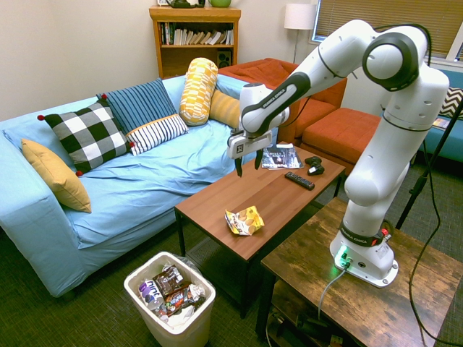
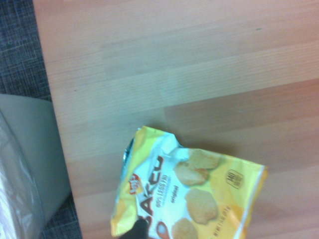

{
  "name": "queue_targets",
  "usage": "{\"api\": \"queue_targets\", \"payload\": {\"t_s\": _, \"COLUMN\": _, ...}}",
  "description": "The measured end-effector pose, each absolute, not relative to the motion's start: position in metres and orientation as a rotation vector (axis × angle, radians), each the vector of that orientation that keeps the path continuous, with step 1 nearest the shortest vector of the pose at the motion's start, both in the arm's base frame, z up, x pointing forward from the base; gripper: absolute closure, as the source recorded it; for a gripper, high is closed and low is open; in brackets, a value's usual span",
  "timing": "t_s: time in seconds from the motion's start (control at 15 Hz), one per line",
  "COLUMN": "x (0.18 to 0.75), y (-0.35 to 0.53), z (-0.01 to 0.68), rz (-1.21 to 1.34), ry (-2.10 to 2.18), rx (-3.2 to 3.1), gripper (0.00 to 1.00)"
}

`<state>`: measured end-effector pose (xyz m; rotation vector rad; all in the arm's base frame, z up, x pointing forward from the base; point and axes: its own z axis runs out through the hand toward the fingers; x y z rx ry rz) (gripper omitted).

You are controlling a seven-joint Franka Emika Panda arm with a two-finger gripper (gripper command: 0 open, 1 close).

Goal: Throw the chip bag in the trash bin

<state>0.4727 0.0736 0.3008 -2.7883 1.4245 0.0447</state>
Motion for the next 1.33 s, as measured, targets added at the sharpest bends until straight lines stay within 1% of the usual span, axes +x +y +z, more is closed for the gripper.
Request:
{"api": "queue_targets", "payload": {"t_s": 0.4, "x": 0.532, "y": 0.121, "z": 0.201, "rz": 0.179, "ry": 1.550, "rx": -2.802, "gripper": 0.00}}
{"api": "queue_targets", "payload": {"t_s": 0.53, "x": 0.543, "y": 0.131, "z": 0.170, "rz": 0.226, "ry": 1.566, "rx": -2.822, "gripper": 0.00}}
{"api": "queue_targets", "payload": {"t_s": 0.67, "x": 0.545, "y": 0.143, "z": 0.148, "rz": 0.267, "ry": 1.573, "rx": -2.844, "gripper": 0.00}}
{"api": "queue_targets", "payload": {"t_s": 0.87, "x": 0.539, "y": 0.152, "z": 0.135, "rz": 0.293, "ry": 1.586, "rx": -2.867, "gripper": 0.00}}
{"api": "queue_targets", "payload": {"t_s": 1.2, "x": 0.531, "y": 0.145, "z": 0.110, "rz": 0.342, "ry": 1.619, "rx": -2.889, "gripper": 0.00}}
{"api": "queue_targets", "payload": {"t_s": 1.27, "x": 0.530, "y": 0.145, "z": 0.105, "rz": 0.350, "ry": 1.619, "rx": -2.895, "gripper": 1.00}}
{"api": "queue_targets", "payload": {"t_s": 1.33, "x": 0.528, "y": 0.147, "z": 0.100, "rz": 0.359, "ry": 1.617, "rx": -2.903, "gripper": 1.00}}
